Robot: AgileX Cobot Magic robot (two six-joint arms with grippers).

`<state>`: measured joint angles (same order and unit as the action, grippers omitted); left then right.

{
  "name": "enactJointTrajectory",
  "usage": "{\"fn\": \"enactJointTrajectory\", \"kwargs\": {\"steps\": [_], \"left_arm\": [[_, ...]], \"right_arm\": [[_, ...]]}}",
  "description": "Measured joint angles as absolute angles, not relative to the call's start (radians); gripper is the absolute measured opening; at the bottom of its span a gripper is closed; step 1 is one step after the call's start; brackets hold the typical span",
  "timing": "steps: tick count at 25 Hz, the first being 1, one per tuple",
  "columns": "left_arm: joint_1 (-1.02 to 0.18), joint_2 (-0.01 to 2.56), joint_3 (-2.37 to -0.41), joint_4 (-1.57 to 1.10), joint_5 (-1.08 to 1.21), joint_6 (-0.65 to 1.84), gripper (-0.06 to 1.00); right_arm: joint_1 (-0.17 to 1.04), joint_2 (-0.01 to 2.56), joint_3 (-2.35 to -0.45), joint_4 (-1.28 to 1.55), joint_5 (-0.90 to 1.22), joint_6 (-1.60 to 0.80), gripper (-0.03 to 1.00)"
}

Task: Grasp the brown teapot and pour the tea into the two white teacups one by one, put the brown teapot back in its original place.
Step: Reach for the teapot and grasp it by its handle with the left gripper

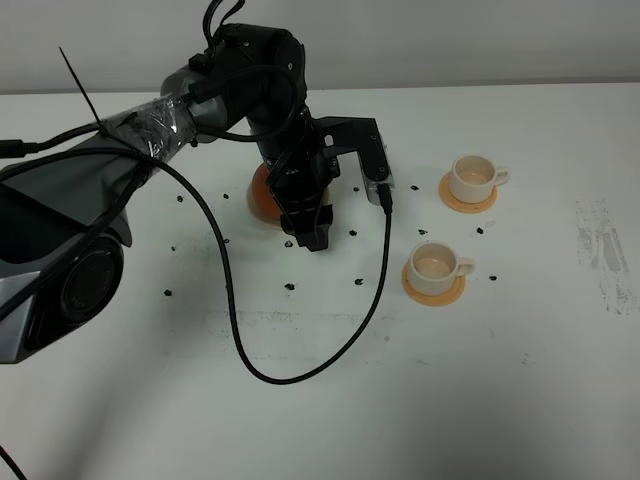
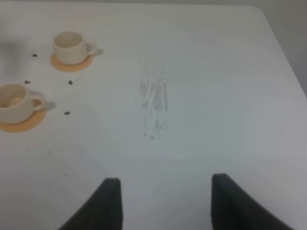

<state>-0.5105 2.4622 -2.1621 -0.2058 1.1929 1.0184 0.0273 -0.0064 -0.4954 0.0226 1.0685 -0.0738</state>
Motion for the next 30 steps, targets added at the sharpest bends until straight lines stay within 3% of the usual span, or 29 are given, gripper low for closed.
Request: {"fn": "enactJointTrajectory", "kwargs": {"steps": [20,30], "left_arm": [[-0.553,2.462,-2.121,-0.262,1.05,1.039,0.59],[-0.623,2.351,-2.079,-0.19,1.09,0.949,0.56]], "right_arm": [[0.027,-0.006,-0.495,0.023,1.068,-0.074,0.44],[0.027,-0.006,-0.495,0.023,1.068,-0.074,0.44]]}}
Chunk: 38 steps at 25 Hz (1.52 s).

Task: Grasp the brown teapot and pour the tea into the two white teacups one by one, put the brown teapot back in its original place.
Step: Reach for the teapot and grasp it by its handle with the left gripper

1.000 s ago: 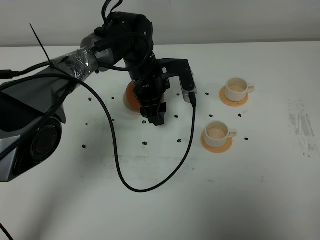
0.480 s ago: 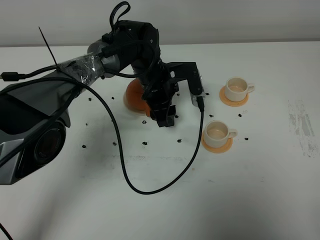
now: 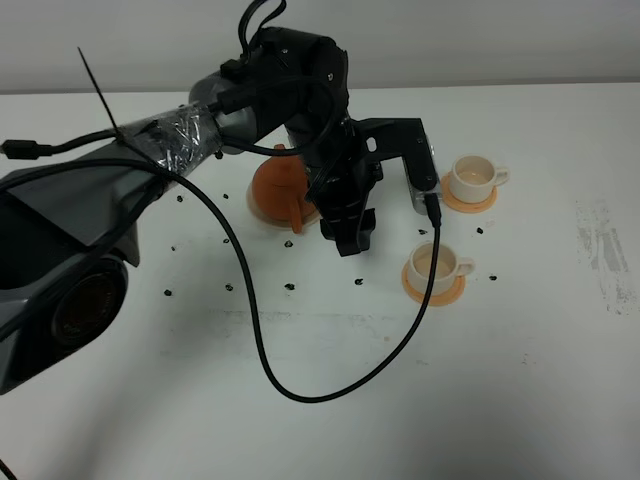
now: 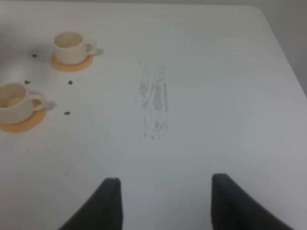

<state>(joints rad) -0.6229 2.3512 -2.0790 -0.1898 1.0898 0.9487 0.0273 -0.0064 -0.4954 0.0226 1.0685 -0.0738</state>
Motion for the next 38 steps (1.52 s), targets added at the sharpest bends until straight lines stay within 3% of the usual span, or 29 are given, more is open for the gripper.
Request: {"fn": "enactJointTrajectory", "kwargs": {"steps": [11,19,24,38], "left_arm": [[-0.679,1.951,-1.557,-0.044,0.802,0.697,0.48],[-0.685,1.848,-1.196,-0.036,0.269,0.251,0.48],[-0.685,1.903,-1.179,-0.034,0.115,0.119,0.47],[-0.645,2.058,-1.206,-0.035,0.018,0.083,0.47]], "right_arm": [[0.027,-0.006,-0.495,0.023,1.068,-0.074,0.44],[0.027,-0.006,-0.495,0.023,1.068,-0.074,0.44],[0.027,-0.006,-0.495,0.023,1.068,-0.074,0.44],[0.027,-0.006,-0.495,0.023,1.068,-0.074,0.44]]}}
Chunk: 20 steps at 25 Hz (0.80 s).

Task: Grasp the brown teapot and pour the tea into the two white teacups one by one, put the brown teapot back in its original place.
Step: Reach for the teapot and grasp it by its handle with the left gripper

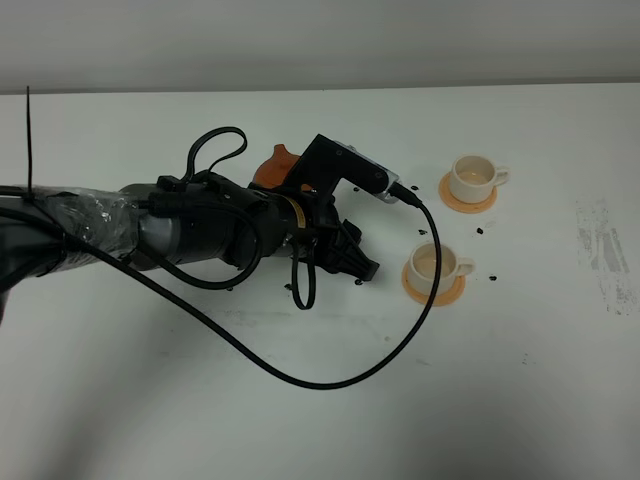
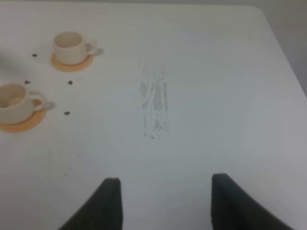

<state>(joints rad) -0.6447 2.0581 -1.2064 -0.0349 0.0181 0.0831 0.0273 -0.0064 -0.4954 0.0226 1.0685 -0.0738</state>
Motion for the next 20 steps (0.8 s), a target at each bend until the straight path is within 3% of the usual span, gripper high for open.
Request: {"fn": "enactJointTrajectory", "kwargs": {"steps": [20], "left_arm": [[-0.584,2.068,-1.208,-0.009,0.069,0.093,0.47]], "right_arm": [[0.027,-0.006,-0.495,0.023,1.068,-0.074,0.44]]}}
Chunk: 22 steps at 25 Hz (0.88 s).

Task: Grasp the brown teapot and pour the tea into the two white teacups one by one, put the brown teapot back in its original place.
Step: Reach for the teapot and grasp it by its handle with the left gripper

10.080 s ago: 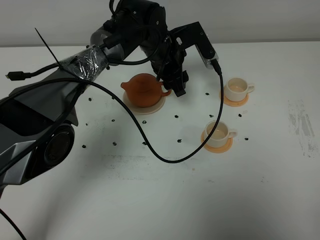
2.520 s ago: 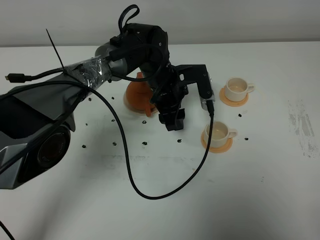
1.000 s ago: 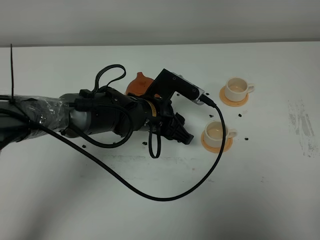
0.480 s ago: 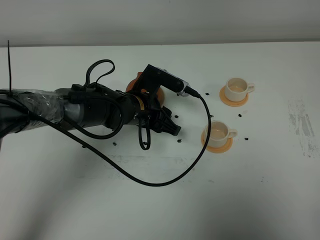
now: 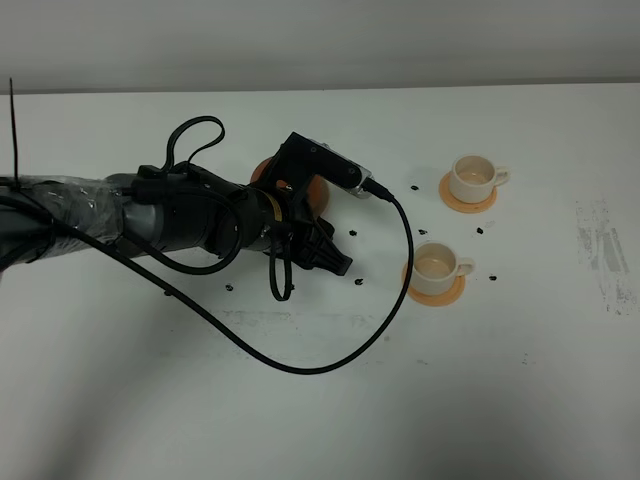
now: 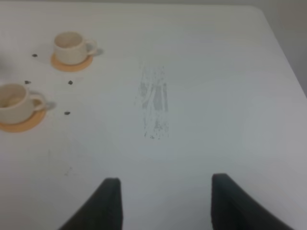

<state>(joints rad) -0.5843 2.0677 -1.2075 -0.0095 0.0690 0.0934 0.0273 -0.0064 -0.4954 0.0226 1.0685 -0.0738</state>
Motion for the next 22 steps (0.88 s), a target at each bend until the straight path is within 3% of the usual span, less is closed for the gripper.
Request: {"fn": "enactJointTrajectory", "kwargs": {"steps": [22], "left_arm": [[-0.527,2.03,-1.211,0.057,0.242,0.109,0.47]], "right_arm": [[0.027,-0.006,-0.495,0.023,1.068,-0.074,0.44]]}}
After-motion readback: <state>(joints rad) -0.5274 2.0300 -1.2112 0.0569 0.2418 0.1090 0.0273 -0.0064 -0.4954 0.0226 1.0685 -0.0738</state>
